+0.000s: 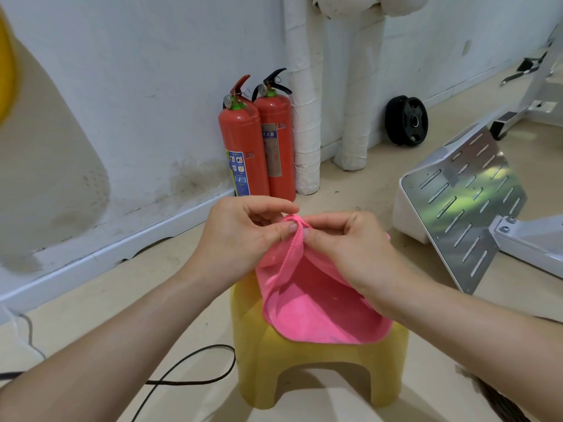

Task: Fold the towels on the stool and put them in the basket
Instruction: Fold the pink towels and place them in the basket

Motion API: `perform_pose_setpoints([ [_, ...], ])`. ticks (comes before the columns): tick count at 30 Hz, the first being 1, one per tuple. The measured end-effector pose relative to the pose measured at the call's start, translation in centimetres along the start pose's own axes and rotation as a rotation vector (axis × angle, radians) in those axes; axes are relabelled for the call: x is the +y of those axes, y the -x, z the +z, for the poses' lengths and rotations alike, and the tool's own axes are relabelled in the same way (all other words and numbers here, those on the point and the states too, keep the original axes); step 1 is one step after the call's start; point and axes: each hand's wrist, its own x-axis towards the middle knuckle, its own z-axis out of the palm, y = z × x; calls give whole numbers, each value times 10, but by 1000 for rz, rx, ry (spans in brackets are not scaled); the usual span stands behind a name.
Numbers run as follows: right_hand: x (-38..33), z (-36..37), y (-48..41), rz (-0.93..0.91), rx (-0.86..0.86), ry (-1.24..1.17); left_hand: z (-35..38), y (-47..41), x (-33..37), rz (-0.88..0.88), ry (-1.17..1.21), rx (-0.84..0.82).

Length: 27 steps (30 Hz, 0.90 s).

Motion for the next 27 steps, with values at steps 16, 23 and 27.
perform_pose_setpoints([
  [16, 2, -10, -5, -261, 1, 711, -6, -7, 3, 172, -151, 105],
  [23, 1, -65, -35, 33, 186, 886, -49, -36, -4, 92, 36, 519],
  [27, -30, -87, -40, 278, 102, 676, -70, -43, -10, 67, 5, 652],
])
